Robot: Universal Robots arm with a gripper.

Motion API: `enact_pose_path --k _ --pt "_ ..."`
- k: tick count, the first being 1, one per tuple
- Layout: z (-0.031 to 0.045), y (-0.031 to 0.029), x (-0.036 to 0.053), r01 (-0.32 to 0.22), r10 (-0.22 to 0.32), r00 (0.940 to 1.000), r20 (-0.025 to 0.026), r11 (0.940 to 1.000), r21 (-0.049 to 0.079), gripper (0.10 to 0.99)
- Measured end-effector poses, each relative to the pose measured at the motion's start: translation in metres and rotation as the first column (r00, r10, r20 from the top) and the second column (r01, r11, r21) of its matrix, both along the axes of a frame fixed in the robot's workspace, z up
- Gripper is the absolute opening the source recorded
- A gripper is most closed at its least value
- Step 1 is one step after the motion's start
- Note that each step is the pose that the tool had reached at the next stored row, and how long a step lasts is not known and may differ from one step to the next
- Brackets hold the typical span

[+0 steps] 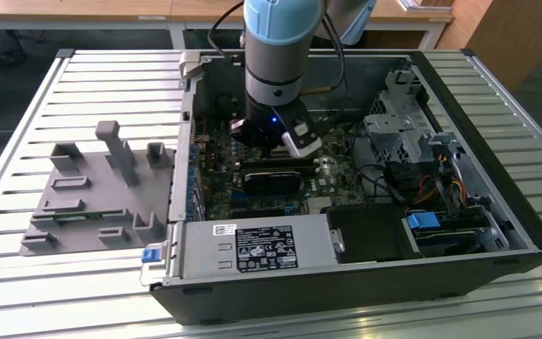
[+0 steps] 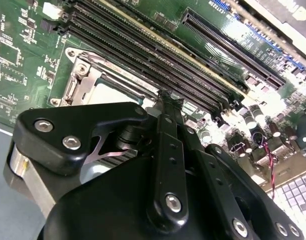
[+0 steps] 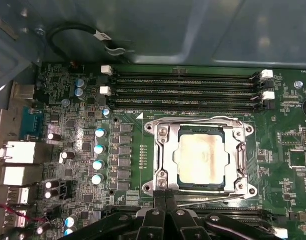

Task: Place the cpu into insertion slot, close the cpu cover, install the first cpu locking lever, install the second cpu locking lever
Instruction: 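Install the second cpu locking lever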

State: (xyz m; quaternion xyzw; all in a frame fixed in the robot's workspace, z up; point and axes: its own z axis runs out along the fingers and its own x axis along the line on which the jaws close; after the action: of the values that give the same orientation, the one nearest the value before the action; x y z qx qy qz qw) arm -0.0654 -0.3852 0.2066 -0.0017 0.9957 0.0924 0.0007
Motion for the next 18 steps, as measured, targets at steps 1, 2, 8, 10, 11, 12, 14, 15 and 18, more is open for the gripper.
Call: enact_pose_path --k 1,2,8,10,11,12,14,15,18 --pt "-0.0005 -0.0003 -0.0002 0.0 0.0 1.0 0.0 1.0 0.003 0.106" --pt "-0.0009 -0.0008 -0.0003 0.0 0.0 1.0 0.0001 1.0 0.007 0.106" --pt "-0.0024 -0.0058 -0.0029 0.0 0.0 1.0 0.0001 0.9994 0.036 0.106" --pt "-0.0037 -0.0069 -0.0031 0.0 0.0 1.0 0.0001 0.9991 0.043 0.106" --pt "-0.0044 -0.0073 -0.0031 0.0 0.0 1.0 0.0002 0.9989 0.046 0.106" --pt "-0.0049 -0.0079 -0.0036 0.0 0.0 1.0 0.0002 0.9988 0.05 0.106" --pt "-0.0055 -0.0092 -0.0063 0.0 0.0 1.0 0.0007 0.9982 0.06 0.106" --pt "-0.006 -0.0097 -0.0071 0.0 0.0 1.0 0.001 0.998 0.063 0.106" --pt "-0.008 -0.0104 -0.0079 0.0 0.0 1.0 0.0012 0.9974 0.072 0.106"
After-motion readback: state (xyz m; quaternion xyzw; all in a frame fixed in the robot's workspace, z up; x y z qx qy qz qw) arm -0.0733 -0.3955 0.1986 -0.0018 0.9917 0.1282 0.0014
